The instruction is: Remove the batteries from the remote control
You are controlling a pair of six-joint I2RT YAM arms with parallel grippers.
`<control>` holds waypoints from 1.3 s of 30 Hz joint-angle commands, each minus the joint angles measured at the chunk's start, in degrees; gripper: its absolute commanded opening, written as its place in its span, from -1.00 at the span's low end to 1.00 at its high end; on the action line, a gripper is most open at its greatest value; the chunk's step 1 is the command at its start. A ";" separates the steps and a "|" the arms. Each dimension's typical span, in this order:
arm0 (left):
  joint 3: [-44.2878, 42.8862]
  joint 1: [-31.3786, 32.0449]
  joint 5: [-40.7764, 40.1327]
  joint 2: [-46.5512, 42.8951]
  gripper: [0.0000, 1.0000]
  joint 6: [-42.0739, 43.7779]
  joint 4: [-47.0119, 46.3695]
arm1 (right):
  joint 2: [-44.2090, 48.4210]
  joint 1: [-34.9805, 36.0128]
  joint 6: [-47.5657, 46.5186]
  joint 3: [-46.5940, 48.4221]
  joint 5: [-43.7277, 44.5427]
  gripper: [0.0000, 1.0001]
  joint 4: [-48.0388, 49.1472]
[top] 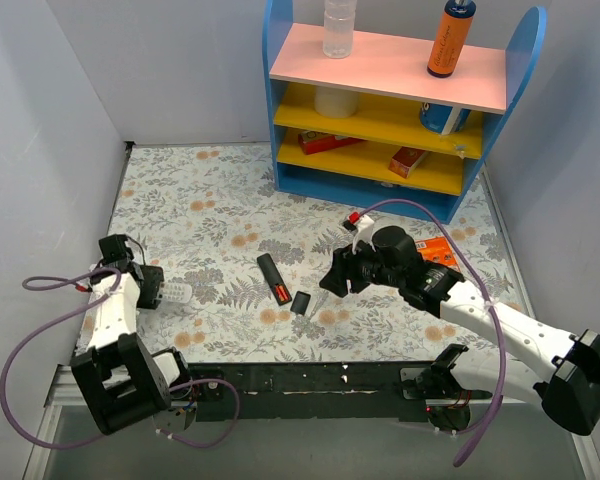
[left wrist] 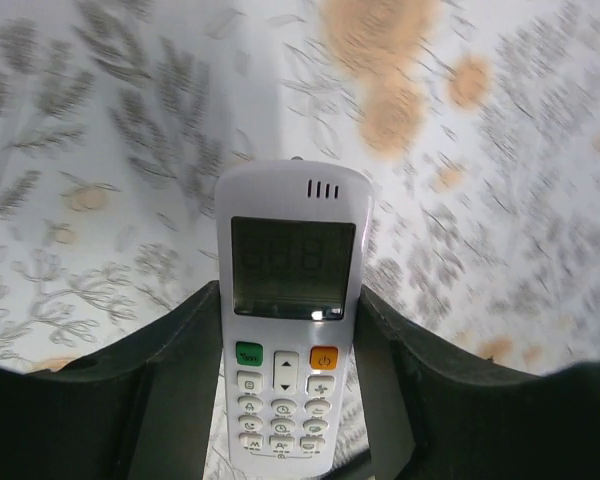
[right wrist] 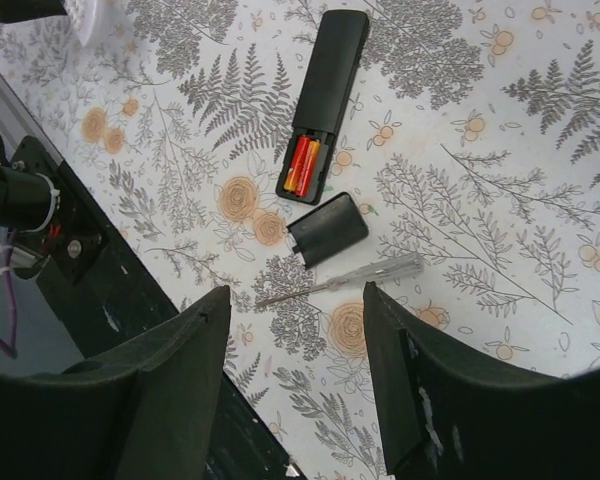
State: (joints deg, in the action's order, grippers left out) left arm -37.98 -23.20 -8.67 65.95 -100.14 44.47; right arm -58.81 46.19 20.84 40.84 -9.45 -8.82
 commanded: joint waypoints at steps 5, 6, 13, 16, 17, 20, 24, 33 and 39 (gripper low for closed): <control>7.21 -0.18 37.98 -15.49 -0.86 9.62 -18.96 | -3.07 -0.14 8.68 2.49 -9.52 0.56 13.01; 8.08 -0.09 46.11 -16.55 -0.81 8.83 -24.03 | -3.42 -0.05 9.65 2.58 -10.31 0.67 14.34; 14.16 8.68 58.33 -22.53 -0.91 -1.89 -44.10 | -9.38 -0.14 19.58 3.28 -16.20 0.77 28.40; 15.21 14.92 58.50 -23.41 -0.92 -5.67 -52.97 | -13.34 -0.05 23.89 3.81 -18.67 0.77 34.99; 15.39 17.46 58.76 -23.41 -0.91 -6.73 -55.43 | -14.22 -0.05 25.98 3.81 -20.06 0.75 37.19; 16.79 21.34 59.20 -23.41 -0.91 -10.24 -63.78 | -17.39 0.39 29.07 3.63 -22.27 0.73 44.75; 19.86 25.39 60.34 -21.84 -0.93 -16.39 -78.87 | -21.60 1.53 32.05 4.34 -24.56 0.72 50.73; 20.49 31.90 58.68 -17.97 -0.98 -17.64 -87.80 | -25.39 4.07 34.88 4.51 -24.74 0.71 59.18; 19.70 34.36 57.45 -16.74 -0.99 -16.76 -88.23 | -26.80 5.92 34.80 4.95 -24.74 0.69 60.76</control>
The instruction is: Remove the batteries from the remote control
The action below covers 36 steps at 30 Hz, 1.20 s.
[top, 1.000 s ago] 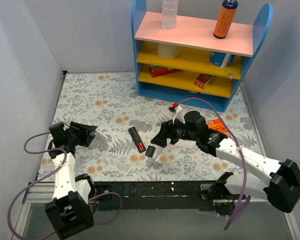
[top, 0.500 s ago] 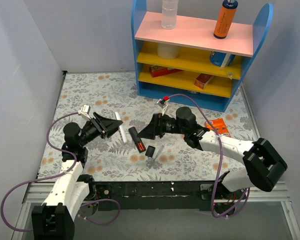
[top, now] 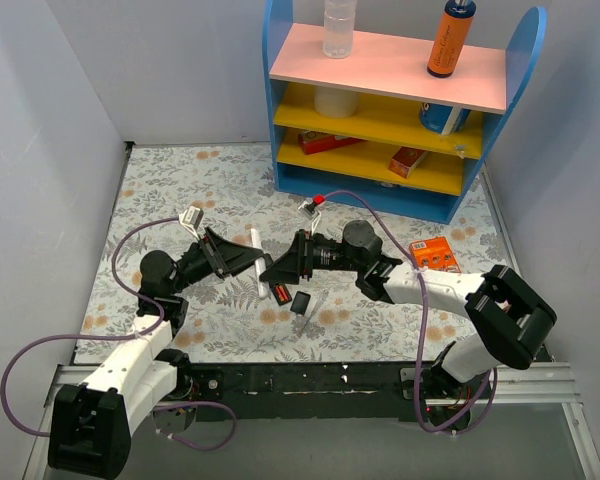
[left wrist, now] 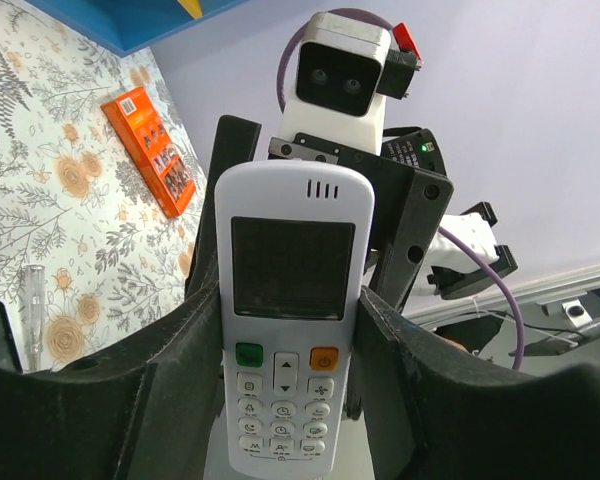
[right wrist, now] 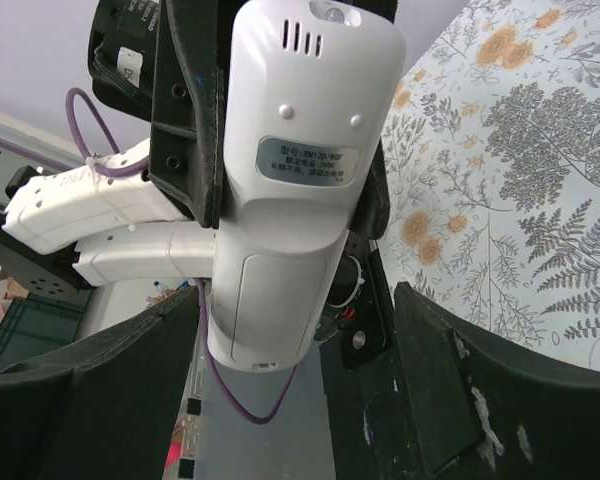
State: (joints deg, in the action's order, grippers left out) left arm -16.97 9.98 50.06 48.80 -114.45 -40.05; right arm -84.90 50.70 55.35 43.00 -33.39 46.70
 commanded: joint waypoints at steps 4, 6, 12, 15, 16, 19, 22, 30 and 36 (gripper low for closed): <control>-1.75 2.24 -1.46 0.95 -1.00 -2.44 -4.86 | -1.23 2.30 0.02 3.05 -0.89 0.49 5.95; -2.10 2.59 -1.63 0.95 -1.00 -2.35 -4.51 | -0.97 2.56 0.11 2.44 -0.54 0.35 6.73; -3.24 2.68 -1.37 1.30 -0.51 -0.69 -1.97 | 1.49 2.56 -0.51 -0.73 1.39 -0.52 6.92; -4.91 2.68 -0.93 1.65 -0.08 2.30 1.98 | 3.51 2.56 -4.28 -0.99 3.06 -0.78 1.50; -6.22 2.68 -0.85 1.65 0.03 3.18 3.21 | 3.95 2.56 -6.55 -0.82 4.02 -0.91 -0.36; -8.51 2.68 -0.93 2.09 0.44 7.57 9.45 | 5.36 2.56 -11.47 0.15 6.22 -0.97 -7.74; -12.02 2.68 -1.46 2.71 0.55 12.58 16.22 | 6.50 2.65 -14.39 1.12 7.98 -0.97 -13.55; -19.40 3.29 -2.78 7.36 0.55 22.07 30.37 | 8.00 3.35 -24.58 6.12 14.75 -0.97 -28.76; -21.87 4.96 -5.58 10.09 0.46 26.38 35.82 | 7.65 4.15 -28.80 9.90 21.34 -0.97 -37.02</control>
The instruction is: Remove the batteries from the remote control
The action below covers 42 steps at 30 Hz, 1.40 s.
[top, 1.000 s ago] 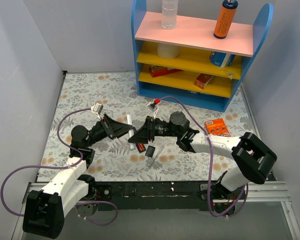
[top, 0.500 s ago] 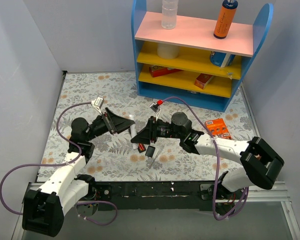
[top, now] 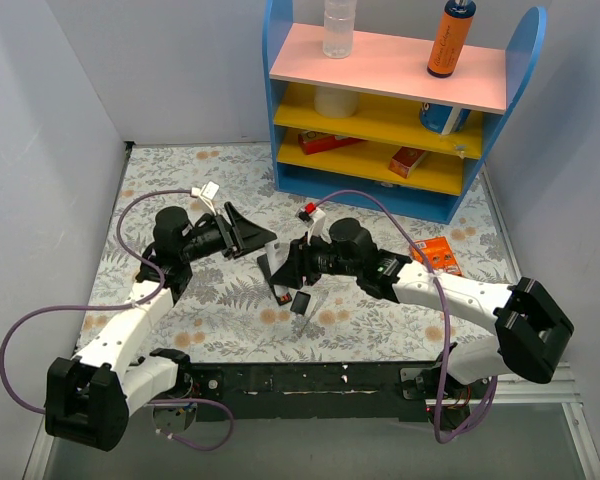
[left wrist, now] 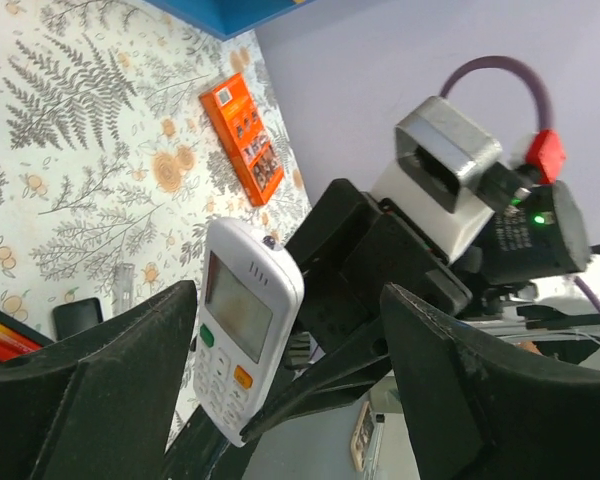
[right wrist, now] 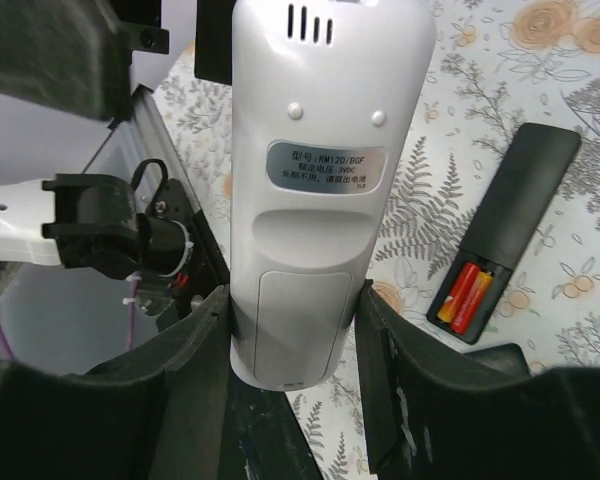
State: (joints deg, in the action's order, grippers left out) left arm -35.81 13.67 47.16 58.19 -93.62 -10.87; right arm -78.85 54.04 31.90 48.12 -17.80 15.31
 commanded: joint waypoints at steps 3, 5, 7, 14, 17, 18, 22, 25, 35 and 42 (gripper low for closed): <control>-4.53 2.67 -4.52 3.32 0.43 8.18 10.34 | 1.16 1.06 -6.76 6.11 7.34 -0.97 -7.22; -5.14 3.64 -5.14 5.16 0.39 8.89 12.09 | 0.98 1.24 -7.29 6.46 8.04 -0.97 -7.66; -5.41 4.17 -6.11 5.79 0.35 8.99 12.19 | 0.80 1.33 -7.55 6.81 8.40 -0.97 -8.10; -6.72 4.87 -8.66 8.07 -0.47 8.99 13.42 | 0.63 1.42 -8.78 7.08 10.33 -0.97 -9.77; -6.90 4.87 -9.10 8.95 -0.90 8.81 13.51 | 0.89 1.42 -9.49 7.51 11.65 -0.79 -10.74; -7.25 4.87 -9.27 9.39 -0.96 8.81 13.51 | 0.80 1.42 -9.92 7.69 12.17 -0.72 -11.09; -8.04 4.87 -10.94 11.06 -1.00 10.21 13.42 | 1.24 0.98 -10.11 8.66 14.20 0.15 -12.67; -8.22 4.87 -13.32 11.50 -1.00 11.18 12.46 | 2.21 -0.07 -7.13 8.31 14.55 0.49 -13.90; -13.93 4.87 -6.65 16.43 -1.00 14.87 19.91 | 14.40 -2.10 -27.72 -0.82 11.11 0.46 -9.25; -14.90 4.87 0.56 15.81 -1.00 16.55 24.76 | 23.82 -2.10 -44.20 -12.60 8.05 0.42 4.01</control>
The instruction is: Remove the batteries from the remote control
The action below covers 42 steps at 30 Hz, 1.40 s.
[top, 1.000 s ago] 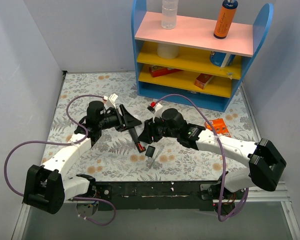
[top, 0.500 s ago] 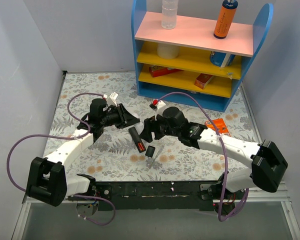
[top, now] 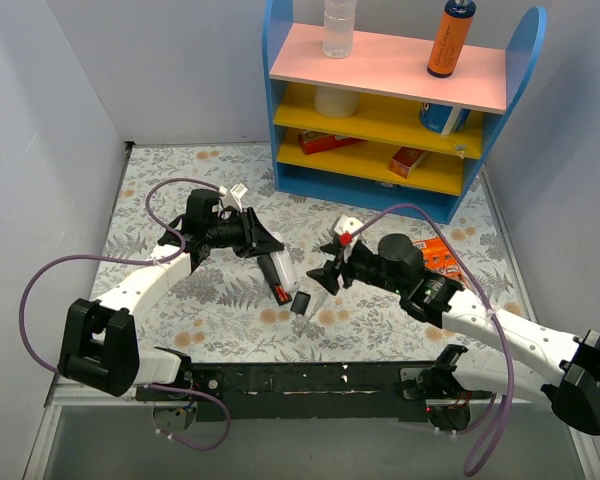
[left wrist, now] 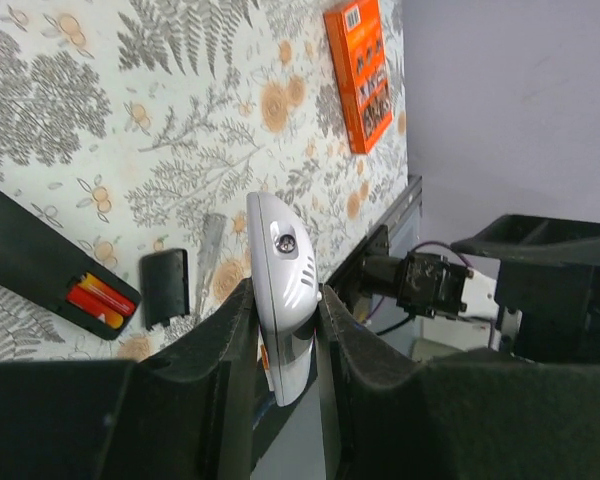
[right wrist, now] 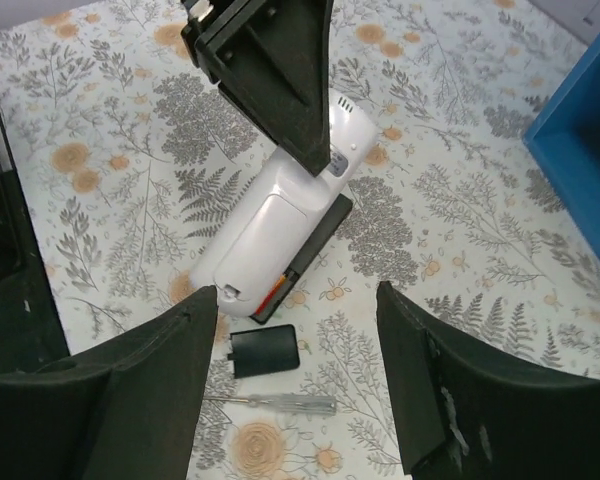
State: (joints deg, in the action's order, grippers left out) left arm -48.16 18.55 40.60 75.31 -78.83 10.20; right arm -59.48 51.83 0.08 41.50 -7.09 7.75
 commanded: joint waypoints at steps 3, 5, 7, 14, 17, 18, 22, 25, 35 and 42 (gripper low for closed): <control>-3.25 0.00 11.07 0.89 -1.00 1.22 6.23 | 6.83 0.20 -15.98 -10.90 -8.27 0.41 17.44; -3.08 0.00 13.44 1.42 -1.00 -0.26 6.59 | 7.62 0.20 -17.91 -14.14 -12.67 0.40 20.54; -2.55 0.00 14.50 1.33 -1.00 -1.32 6.42 | 7.72 0.20 -21.06 -15.65 -17.14 0.37 23.44; -1.32 -0.09 16.09 0.37 -1.00 -3.61 6.33 | 6.93 1.07 -22.57 -17.77 -20.77 0.24 29.52; -0.97 0.00 16.44 0.28 -1.00 -4.32 6.33 | 6.66 1.60 -23.01 -17.41 -20.07 0.21 29.61; -0.88 0.00 16.70 0.36 -1.00 -4.49 6.33 | 6.84 1.60 -23.19 -17.41 -20.07 0.20 29.52; -0.88 0.00 17.15 0.02 -1.00 -5.02 6.33 | 6.05 1.95 -23.89 -16.98 -20.68 0.18 28.38; -0.79 0.00 17.06 -0.07 -1.00 -5.37 6.41 | 5.52 2.39 -23.90 -16.71 -21.03 0.16 28.29; -0.27 0.00 17.14 -0.60 -1.00 -5.63 6.33 | 2.45 4.41 -23.19 -16.01 -20.59 0.08 30.31; -0.18 0.00 17.50 -0.43 -1.00 -5.55 6.42 | 0.69 5.91 -23.54 -15.74 -19.10 -0.03 31.36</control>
State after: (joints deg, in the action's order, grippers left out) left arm -48.73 18.55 56.12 77.03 -84.05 16.51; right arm -58.35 56.86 -22.87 23.55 -27.11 35.11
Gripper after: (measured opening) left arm 0.217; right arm 0.499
